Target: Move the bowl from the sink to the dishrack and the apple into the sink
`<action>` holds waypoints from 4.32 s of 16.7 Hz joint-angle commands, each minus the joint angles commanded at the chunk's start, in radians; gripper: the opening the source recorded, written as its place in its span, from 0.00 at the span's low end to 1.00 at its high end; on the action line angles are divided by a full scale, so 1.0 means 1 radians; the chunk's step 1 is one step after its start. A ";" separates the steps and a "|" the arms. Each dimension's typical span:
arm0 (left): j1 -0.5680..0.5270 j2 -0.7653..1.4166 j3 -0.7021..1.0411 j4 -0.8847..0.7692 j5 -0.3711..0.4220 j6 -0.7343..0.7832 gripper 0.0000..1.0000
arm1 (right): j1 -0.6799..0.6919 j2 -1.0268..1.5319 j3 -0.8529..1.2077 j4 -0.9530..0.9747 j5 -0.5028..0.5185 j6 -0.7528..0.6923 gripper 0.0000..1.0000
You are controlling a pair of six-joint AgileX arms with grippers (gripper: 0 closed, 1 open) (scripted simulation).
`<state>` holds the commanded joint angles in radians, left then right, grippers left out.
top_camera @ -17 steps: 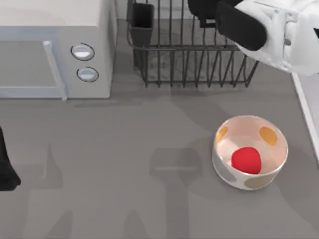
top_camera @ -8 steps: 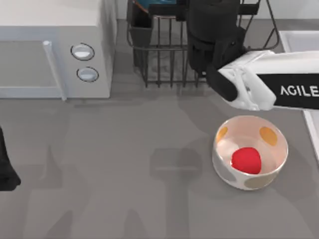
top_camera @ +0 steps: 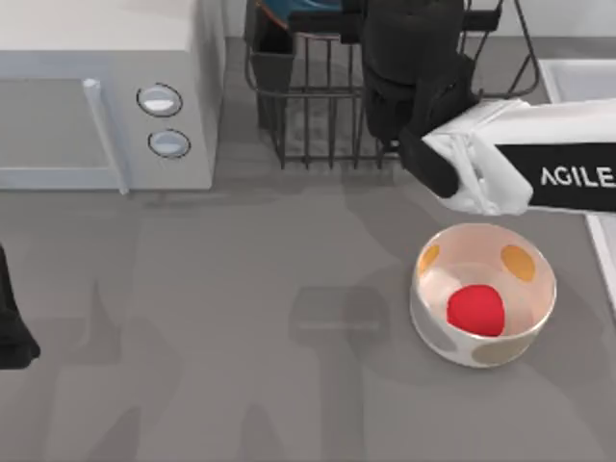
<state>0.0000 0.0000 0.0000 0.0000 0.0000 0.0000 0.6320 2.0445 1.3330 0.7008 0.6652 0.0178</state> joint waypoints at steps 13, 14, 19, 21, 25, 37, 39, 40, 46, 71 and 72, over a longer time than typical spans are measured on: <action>0.000 0.000 0.000 0.000 0.000 0.000 1.00 | 0.000 0.000 0.000 0.000 0.000 0.000 1.00; 0.000 0.000 0.000 0.000 0.000 0.000 1.00 | 0.000 0.000 0.000 0.000 0.000 0.000 1.00; 0.000 0.000 0.000 0.000 0.000 0.000 1.00 | 0.003 0.000 0.000 0.000 0.000 0.000 1.00; 0.000 0.000 0.000 0.000 0.000 0.000 1.00 | -0.002 -0.010 -0.009 -0.002 -0.007 0.000 1.00; 0.000 0.000 0.000 0.000 0.000 0.000 1.00 | -0.062 -0.156 -0.149 -0.034 -0.104 -0.001 1.00; 0.000 0.000 0.000 0.000 0.000 0.000 1.00 | -0.422 -1.368 -1.009 -0.431 -0.562 0.020 1.00; 0.000 0.000 0.000 0.000 0.000 0.000 1.00 | -0.481 -1.579 -1.129 -0.512 -0.605 0.017 1.00; 0.000 0.000 0.000 0.000 0.000 0.000 1.00 | -0.509 -1.673 -1.179 -0.549 -0.622 0.014 1.00; 0.000 0.000 0.000 0.000 0.000 0.000 1.00 | -0.622 -2.015 -1.328 -0.690 -0.665 -0.013 1.00; 0.000 0.000 0.000 0.000 0.000 0.000 1.00 | -0.632 -2.045 -1.333 -0.701 -0.665 -0.018 1.00; 0.000 0.000 0.000 0.000 0.000 0.000 1.00 | -0.632 -2.045 -1.333 -0.701 -0.665 -0.018 1.00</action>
<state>0.0000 0.0000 0.0000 0.0000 0.0000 0.0000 0.0000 0.0000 0.0000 0.0000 0.0000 0.0000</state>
